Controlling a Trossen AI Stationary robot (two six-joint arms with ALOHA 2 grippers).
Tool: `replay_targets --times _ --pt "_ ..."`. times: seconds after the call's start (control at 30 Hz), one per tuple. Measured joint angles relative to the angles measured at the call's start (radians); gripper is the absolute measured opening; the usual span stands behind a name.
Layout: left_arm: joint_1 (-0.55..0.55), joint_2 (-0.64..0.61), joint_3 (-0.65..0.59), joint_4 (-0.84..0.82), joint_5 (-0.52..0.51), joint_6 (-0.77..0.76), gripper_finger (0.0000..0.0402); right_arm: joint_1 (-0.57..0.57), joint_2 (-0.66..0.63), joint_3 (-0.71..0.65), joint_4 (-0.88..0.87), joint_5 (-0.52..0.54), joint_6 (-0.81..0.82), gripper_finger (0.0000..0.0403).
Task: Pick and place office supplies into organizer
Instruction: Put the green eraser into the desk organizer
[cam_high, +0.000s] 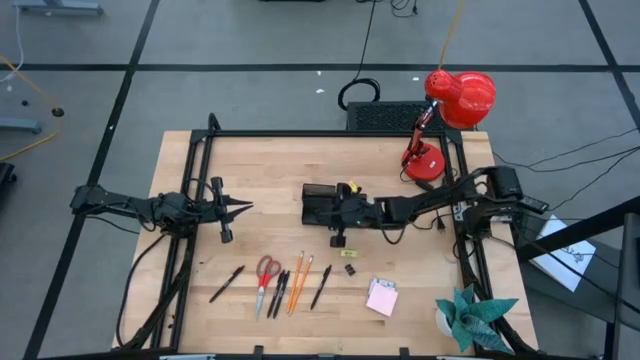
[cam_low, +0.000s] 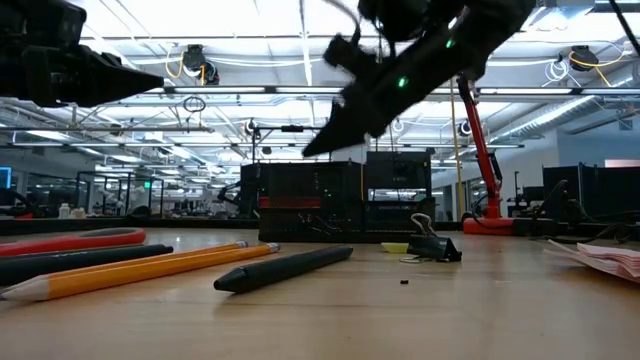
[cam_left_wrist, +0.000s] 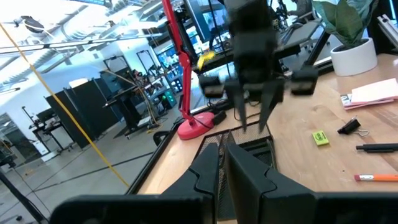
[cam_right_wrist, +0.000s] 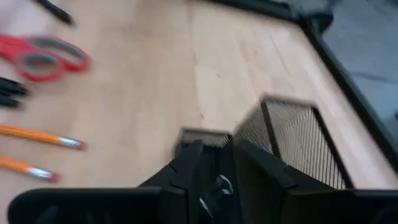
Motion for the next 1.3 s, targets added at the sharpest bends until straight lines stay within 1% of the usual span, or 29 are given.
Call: replay_targets --times 0.13,0.27,0.33,0.47,0.53,0.6,0.7,0.77,0.83,0.97,1.07,1.17,1.3 --pt "0.0 0.0 0.0 -0.001 0.0 0.0 0.0035 0.067 -0.051 0.0 -0.012 0.0 0.006 0.0113" --pt "0.0 0.0 0.0 -0.001 0.0 0.0 0.0035 0.136 -0.056 0.0 0.023 -0.006 0.063 0.0129" --pt "0.0 0.0 0.0 -0.001 0.0 0.0 0.0035 0.171 -0.05 0.0 0.023 -0.044 0.046 0.0131" --pt "0.0 0.0 0.0 -0.001 0.0 -0.002 0.0035 0.225 -0.045 -0.014 0.015 -0.156 0.019 0.0128" --pt "0.0 0.0 0.0 0.0 0.0 -0.002 0.0035 0.241 -0.045 -0.03 0.038 -0.184 0.023 0.0124" --pt "0.0 0.0 0.0 0.0 0.0 -0.002 0.0035 0.254 -0.045 -0.049 0.044 -0.161 0.025 0.0121" --pt "0.0 0.0 0.0 0.0 0.0 -0.002 0.0035 0.255 -0.045 -0.075 0.022 -0.038 0.086 0.012" --pt "0.0 0.0 0.0 -0.001 0.0 -0.002 0.0035 0.237 -0.047 -0.086 -0.043 0.035 0.138 0.0125" --pt "0.0 0.0 0.0 0.0 0.0 -0.001 0.0035 0.219 -0.049 -0.102 -0.095 0.075 0.174 0.0138" --pt "0.0 0.0 0.0 -0.001 0.0 -0.001 0.0035 0.197 -0.05 -0.139 -0.104 0.077 0.225 0.017" --pt "0.0 0.0 0.0 0.0 -0.007 -0.001 0.0035 0.196 -0.05 -0.16 -0.104 0.077 0.25 0.0185" --pt "0.0 0.0 0.0 -0.001 -0.022 -0.001 0.0035 0.208 -0.05 -0.175 -0.103 0.076 0.272 0.0191" --pt "0.0 0.0 0.0 -0.001 -0.024 -0.002 0.0035 0.22 -0.05 -0.196 -0.104 0.075 0.293 0.0189"
